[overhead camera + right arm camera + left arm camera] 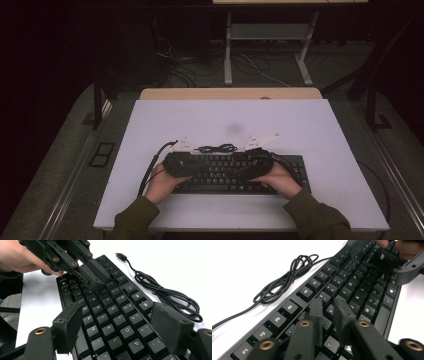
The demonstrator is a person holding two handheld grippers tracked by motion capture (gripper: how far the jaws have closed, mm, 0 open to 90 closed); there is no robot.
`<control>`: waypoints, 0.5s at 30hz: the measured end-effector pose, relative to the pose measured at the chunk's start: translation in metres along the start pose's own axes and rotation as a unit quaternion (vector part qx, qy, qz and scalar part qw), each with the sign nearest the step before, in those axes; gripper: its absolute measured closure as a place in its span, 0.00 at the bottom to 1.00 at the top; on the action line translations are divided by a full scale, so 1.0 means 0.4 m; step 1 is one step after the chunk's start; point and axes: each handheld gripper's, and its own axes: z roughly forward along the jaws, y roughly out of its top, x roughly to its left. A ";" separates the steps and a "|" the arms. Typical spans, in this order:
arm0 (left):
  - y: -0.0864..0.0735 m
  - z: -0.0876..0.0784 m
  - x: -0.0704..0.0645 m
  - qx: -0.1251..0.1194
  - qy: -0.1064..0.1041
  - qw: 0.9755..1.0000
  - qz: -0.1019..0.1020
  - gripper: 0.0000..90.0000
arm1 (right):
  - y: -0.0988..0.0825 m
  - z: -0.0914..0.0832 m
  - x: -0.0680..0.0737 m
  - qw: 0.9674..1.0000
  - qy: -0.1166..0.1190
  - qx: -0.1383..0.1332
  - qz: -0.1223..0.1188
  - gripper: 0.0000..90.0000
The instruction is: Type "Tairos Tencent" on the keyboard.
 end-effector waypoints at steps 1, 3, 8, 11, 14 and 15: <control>0.000 -0.003 0.001 -0.001 0.003 1.000 0.001 0.78 | -0.001 -0.001 -0.001 1.000 0.001 0.000 0.000 0.28; 0.000 -0.007 0.004 -0.006 0.006 1.000 0.003 0.72 | -0.002 -0.003 -0.004 1.000 0.001 -0.002 0.002 0.27; -0.001 -0.018 0.006 -0.011 0.007 1.000 0.003 0.56 | -0.004 -0.006 -0.003 1.000 -0.005 -0.003 -0.004 0.25; -0.002 -0.020 0.002 -0.013 0.008 1.000 0.005 0.46 | -0.007 -0.009 -0.004 1.000 -0.011 -0.003 -0.003 0.22; -0.004 -0.024 -0.002 -0.012 0.013 1.000 0.012 0.40 | -0.010 -0.016 -0.008 1.000 -0.021 -0.005 -0.003 0.21; -0.004 -0.025 -0.004 -0.014 0.015 1.000 0.013 0.38 | -0.011 -0.018 -0.009 1.000 -0.023 -0.008 -0.002 0.21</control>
